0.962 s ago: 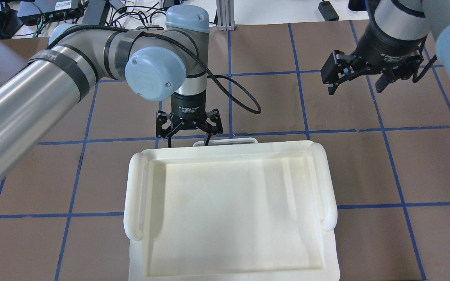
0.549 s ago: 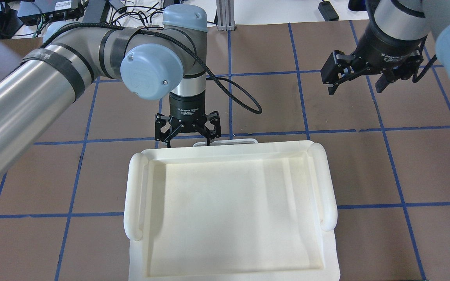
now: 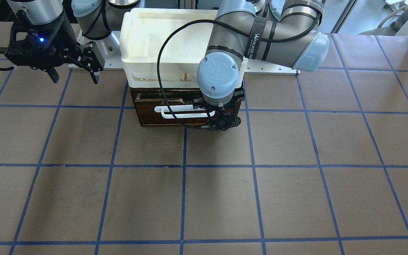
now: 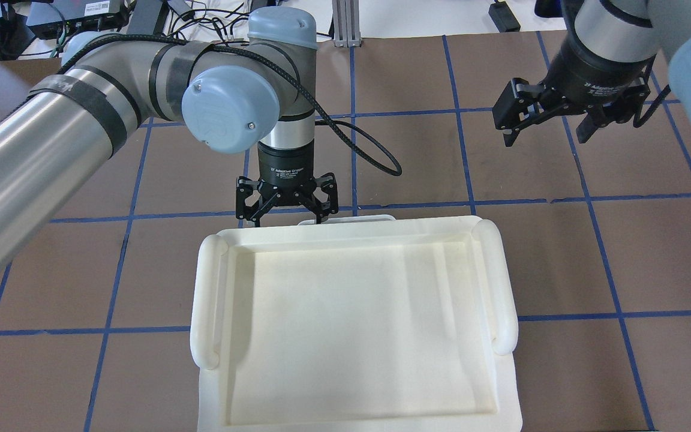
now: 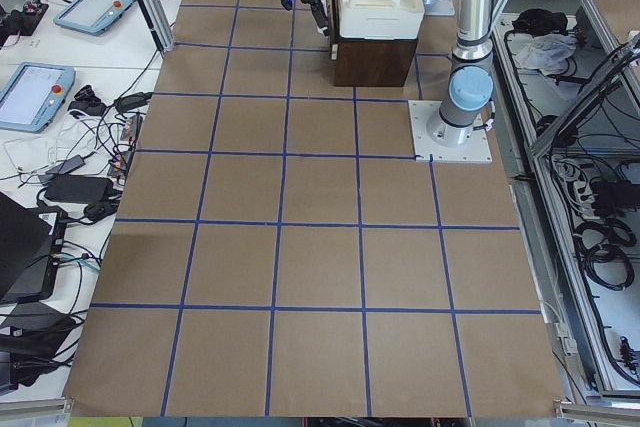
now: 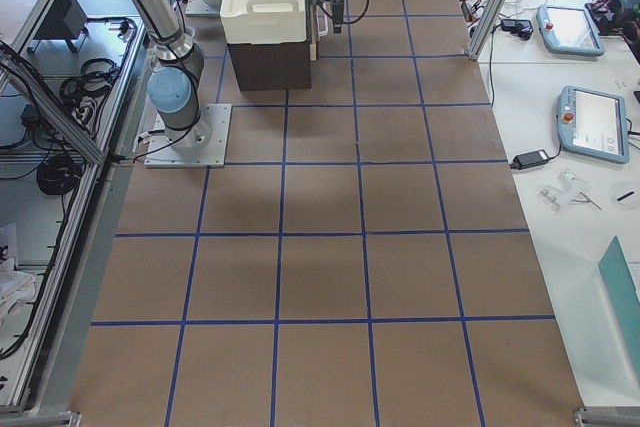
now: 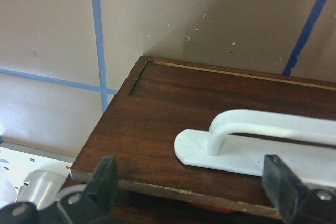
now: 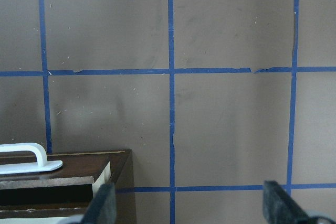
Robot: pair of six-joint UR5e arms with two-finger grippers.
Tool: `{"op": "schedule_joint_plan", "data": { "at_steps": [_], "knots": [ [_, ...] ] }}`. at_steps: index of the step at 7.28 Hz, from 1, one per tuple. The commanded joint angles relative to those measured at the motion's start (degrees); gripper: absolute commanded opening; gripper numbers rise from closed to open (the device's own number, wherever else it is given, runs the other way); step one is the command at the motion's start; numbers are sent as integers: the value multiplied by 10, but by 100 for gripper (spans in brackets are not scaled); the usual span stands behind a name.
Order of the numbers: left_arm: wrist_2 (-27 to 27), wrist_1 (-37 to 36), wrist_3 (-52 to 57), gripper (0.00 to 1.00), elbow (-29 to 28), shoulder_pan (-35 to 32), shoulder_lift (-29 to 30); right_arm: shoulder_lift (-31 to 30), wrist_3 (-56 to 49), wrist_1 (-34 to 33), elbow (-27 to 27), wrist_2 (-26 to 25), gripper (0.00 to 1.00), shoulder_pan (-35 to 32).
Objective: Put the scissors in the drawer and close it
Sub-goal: 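Press the left gripper on the drawer front to seat it shut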
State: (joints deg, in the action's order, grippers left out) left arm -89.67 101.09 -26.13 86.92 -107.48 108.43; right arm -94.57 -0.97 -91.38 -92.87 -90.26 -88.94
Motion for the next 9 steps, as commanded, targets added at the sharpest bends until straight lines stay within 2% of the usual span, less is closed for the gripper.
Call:
{"op": "schedule_joint_plan", "data": {
  "at_steps": [1, 7, 9],
  "knots": [
    [24, 1, -2, 100, 10, 0, -7, 0, 0, 0, 0, 0, 100, 0],
    [29, -1, -11, 100, 24, 1, -16, 0, 0, 0, 1, 0, 100, 0],
    [21, 2, 8, 100, -17, 31, -28, 0, 0, 0, 0, 0, 100, 0]
  ]
}}
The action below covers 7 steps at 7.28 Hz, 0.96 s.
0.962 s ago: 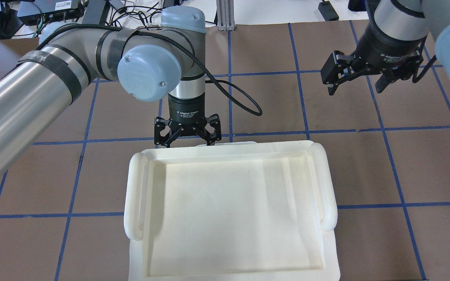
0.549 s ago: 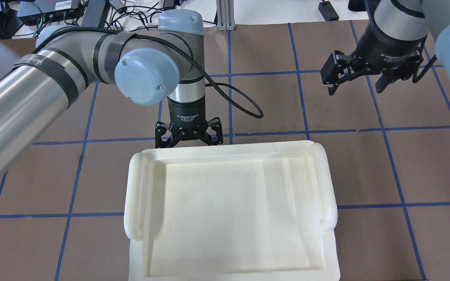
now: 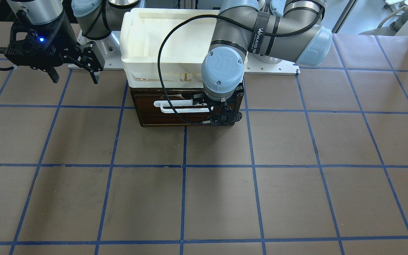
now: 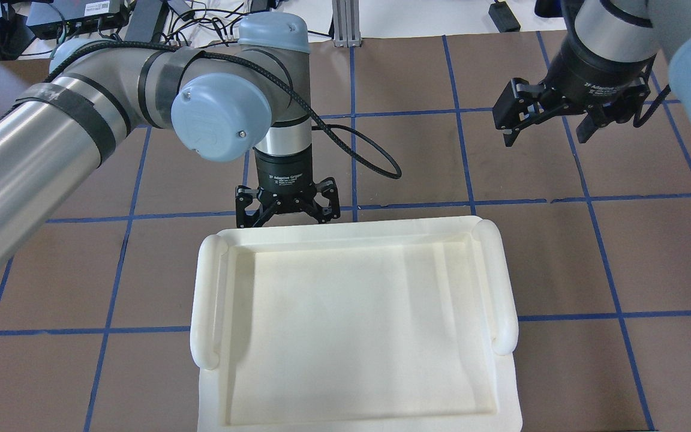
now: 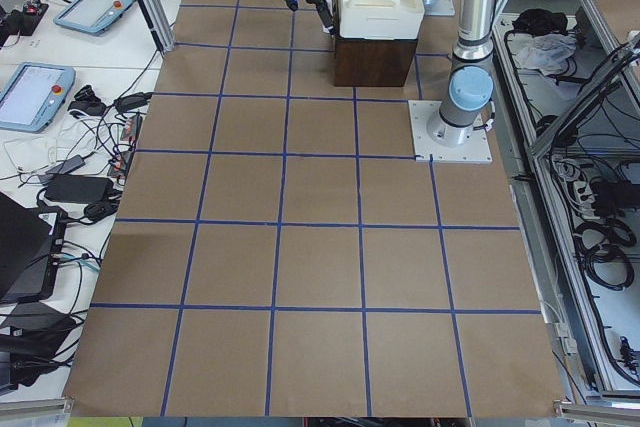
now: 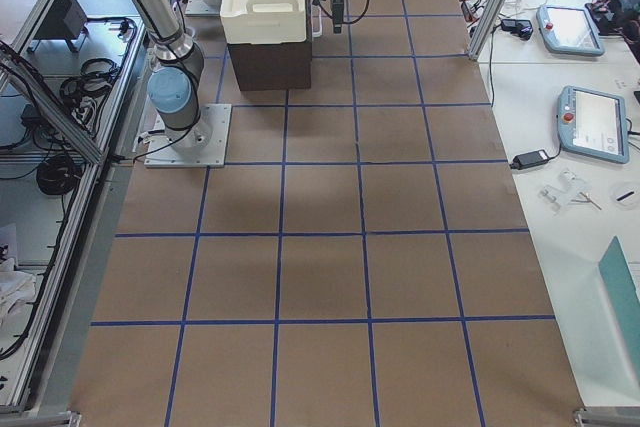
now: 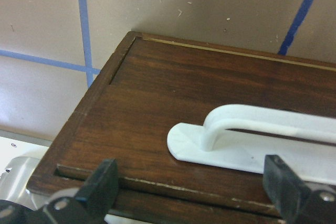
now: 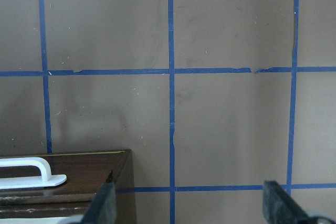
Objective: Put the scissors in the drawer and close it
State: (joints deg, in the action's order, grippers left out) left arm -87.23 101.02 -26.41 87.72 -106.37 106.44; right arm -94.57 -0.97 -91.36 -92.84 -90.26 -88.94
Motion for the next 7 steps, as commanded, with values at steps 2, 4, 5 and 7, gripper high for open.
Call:
{"op": "schedule_joint_plan", "data": {
  "at_steps": [2, 4, 5, 7],
  "knots": [
    [-12, 2, 29, 100, -51, 50, -36, 0, 0, 0, -1, 0, 100, 0],
    [-46, -41, 97, 100, -56, 110, -79, 1, 0, 0, 0, 0, 100, 0],
    [-48, -88, 101, 100, -55, 137, -92, 0, 0, -2, 0, 1, 100, 0],
    [-48, -90, 123, 100, -47, 154, -126, 0, 0, -3, -1, 1, 100, 0]
  ]
}}
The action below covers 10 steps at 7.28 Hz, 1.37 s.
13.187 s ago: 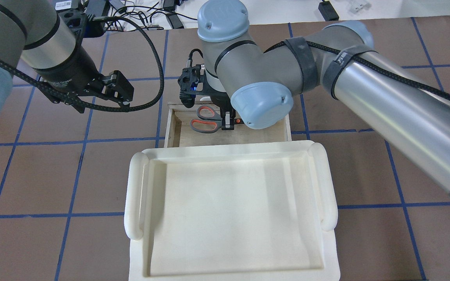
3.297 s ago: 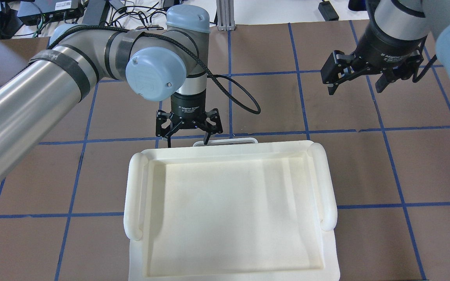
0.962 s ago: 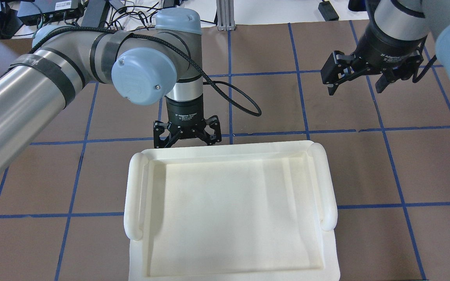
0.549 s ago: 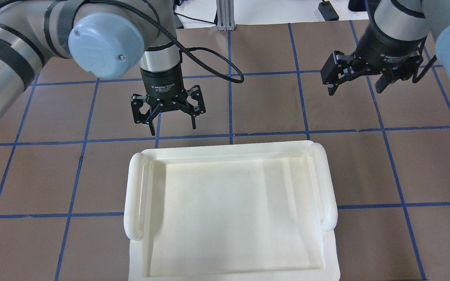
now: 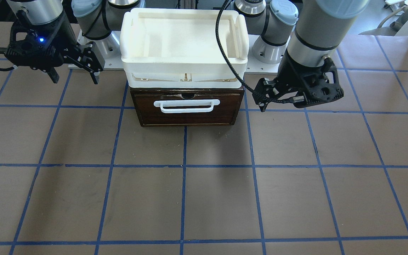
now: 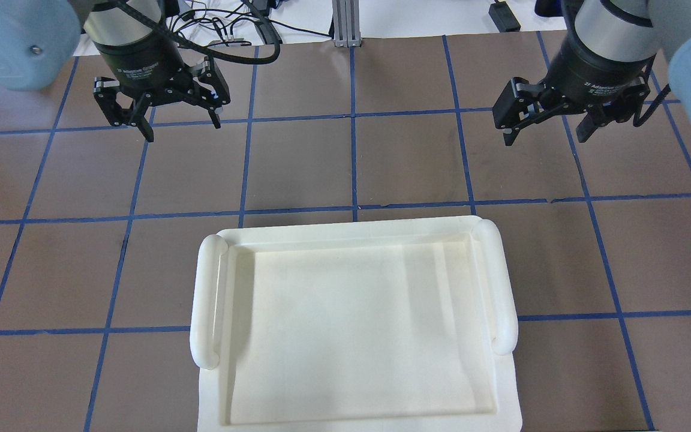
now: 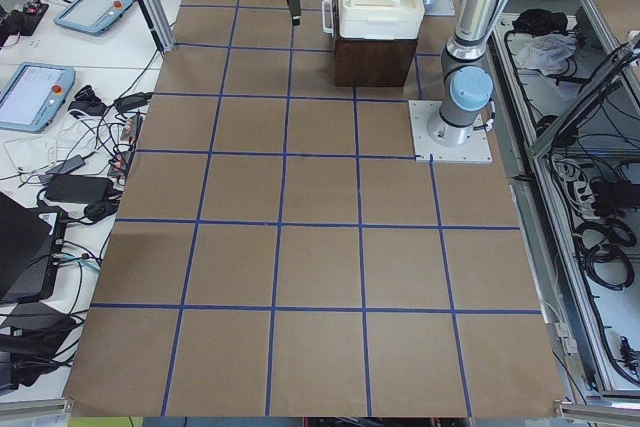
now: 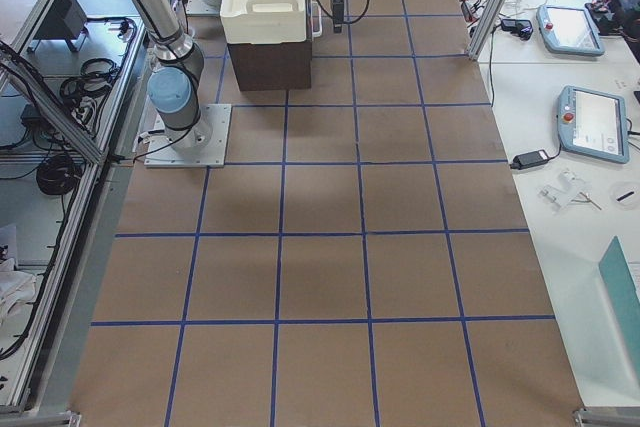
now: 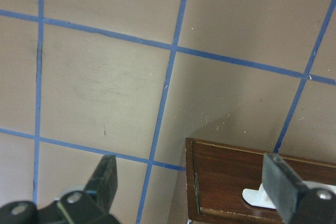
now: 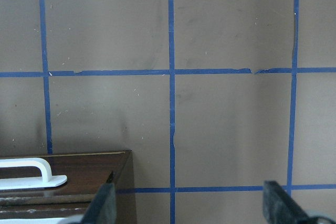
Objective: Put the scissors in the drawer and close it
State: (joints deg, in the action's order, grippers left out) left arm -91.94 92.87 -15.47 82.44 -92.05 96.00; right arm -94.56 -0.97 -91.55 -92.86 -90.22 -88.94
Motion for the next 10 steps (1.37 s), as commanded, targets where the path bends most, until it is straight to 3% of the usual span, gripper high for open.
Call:
{"op": "schedule_joint_plan", "data": {
  "at_steps": [1, 10],
  "knots": [
    [-2, -8, 42, 100, 8, 11, -35, 0, -1, 1, 0, 0, 100, 0],
    [4, -11, 60, 100, 33, 15, -51, -5, -1, 1, 1, 3, 100, 0]
  ]
}}
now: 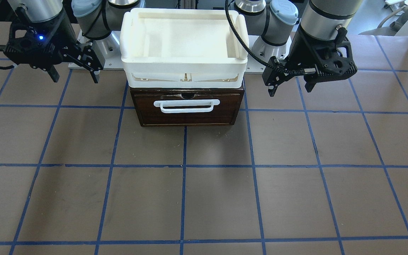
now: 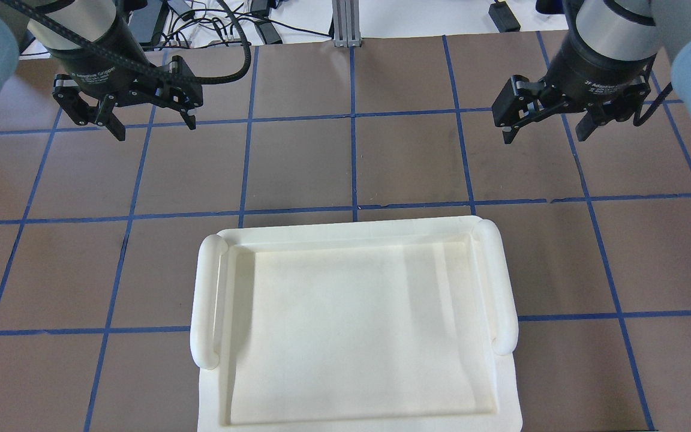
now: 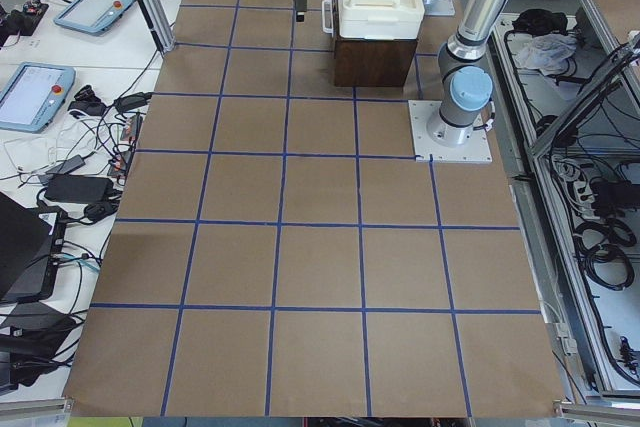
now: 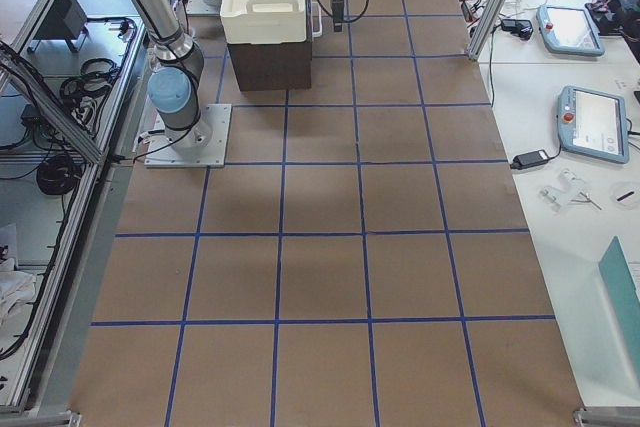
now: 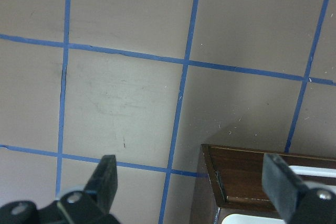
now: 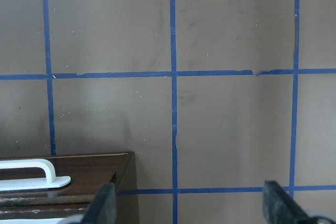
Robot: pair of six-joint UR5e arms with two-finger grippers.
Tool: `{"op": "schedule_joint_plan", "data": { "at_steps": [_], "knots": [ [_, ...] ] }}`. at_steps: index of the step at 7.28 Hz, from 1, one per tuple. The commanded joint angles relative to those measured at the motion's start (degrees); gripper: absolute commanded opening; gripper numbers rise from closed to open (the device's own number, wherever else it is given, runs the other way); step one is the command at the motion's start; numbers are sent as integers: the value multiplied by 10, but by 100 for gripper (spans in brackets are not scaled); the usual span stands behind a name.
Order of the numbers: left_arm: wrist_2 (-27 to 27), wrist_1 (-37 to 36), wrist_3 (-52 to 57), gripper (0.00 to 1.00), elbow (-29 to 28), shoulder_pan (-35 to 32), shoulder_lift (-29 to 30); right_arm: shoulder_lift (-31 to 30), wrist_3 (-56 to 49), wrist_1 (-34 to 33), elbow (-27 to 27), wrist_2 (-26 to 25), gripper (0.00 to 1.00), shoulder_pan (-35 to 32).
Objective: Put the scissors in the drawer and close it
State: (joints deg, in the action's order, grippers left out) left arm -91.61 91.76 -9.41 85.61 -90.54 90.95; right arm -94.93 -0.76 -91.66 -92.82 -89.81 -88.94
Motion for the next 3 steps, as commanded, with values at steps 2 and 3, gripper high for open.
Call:
{"op": "schedule_joint_plan", "data": {
  "at_steps": [2, 3],
  "knots": [
    [0, 0, -1, 100, 3, 0, -1, 0, -3, 2, 0, -3, 100, 0],
    [0, 0, -1, 100, 3, 1, -1, 0, -5, 4, 0, -4, 100, 0]
  ]
}}
